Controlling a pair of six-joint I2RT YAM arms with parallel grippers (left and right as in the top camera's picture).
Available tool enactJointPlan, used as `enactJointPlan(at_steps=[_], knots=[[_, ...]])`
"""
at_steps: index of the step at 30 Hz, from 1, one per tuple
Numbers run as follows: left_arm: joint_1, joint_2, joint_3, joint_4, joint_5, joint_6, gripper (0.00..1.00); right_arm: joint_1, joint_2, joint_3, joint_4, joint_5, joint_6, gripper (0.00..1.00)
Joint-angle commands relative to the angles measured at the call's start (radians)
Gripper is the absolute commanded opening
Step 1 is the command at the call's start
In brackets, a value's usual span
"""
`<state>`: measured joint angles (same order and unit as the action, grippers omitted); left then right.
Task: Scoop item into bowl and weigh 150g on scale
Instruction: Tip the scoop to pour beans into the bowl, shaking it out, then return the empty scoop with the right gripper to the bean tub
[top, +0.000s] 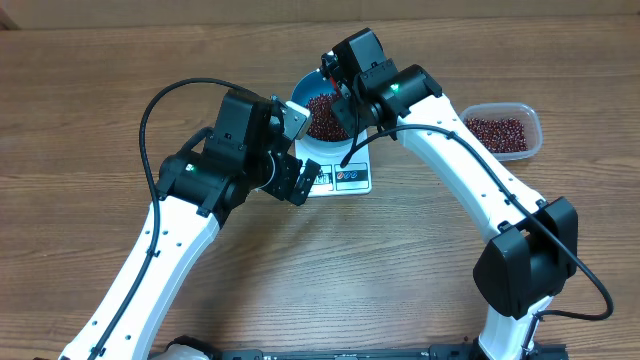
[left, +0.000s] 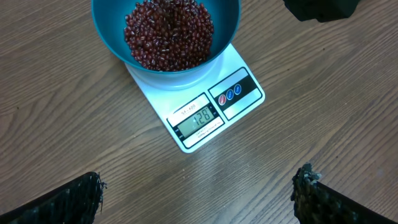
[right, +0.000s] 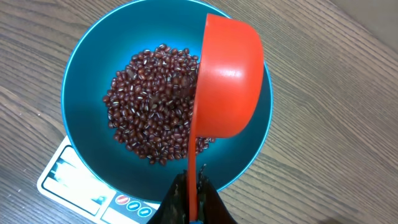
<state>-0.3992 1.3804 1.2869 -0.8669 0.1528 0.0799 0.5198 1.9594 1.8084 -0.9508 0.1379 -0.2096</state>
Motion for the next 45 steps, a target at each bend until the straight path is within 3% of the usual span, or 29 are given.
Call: enactJointPlan(at_steps=[1,9,20,32,45], knots=[[0.0,-0.006,-0.002,0.004,-0.006,-0.013,1.0,-0.008,0.008,0.032,0.008,-0.028,-0.001,0.04],[0.0,-0.006,-0.002,0.004,-0.006,-0.013,1.0,-0.062,-0.025,0.033,0.007,-0.16,0.003,0.04],[0.0,-0.006,-0.002,0.004,-0.006,-0.013,1.0,-0.078,-0.103,0.033,-0.016,-0.169,0.002,0.04],[0.0,-0.006,-0.002,0.004,-0.006,-0.013,1.0,0.051,-0.104,0.033,-0.031,0.198,-0.002,0.04],[0.0,-0.006,-0.002,0.004,-0.006,-0.013,0.99,0.051,-0.104,0.033,-0.04,0.186,0.021,0.04]])
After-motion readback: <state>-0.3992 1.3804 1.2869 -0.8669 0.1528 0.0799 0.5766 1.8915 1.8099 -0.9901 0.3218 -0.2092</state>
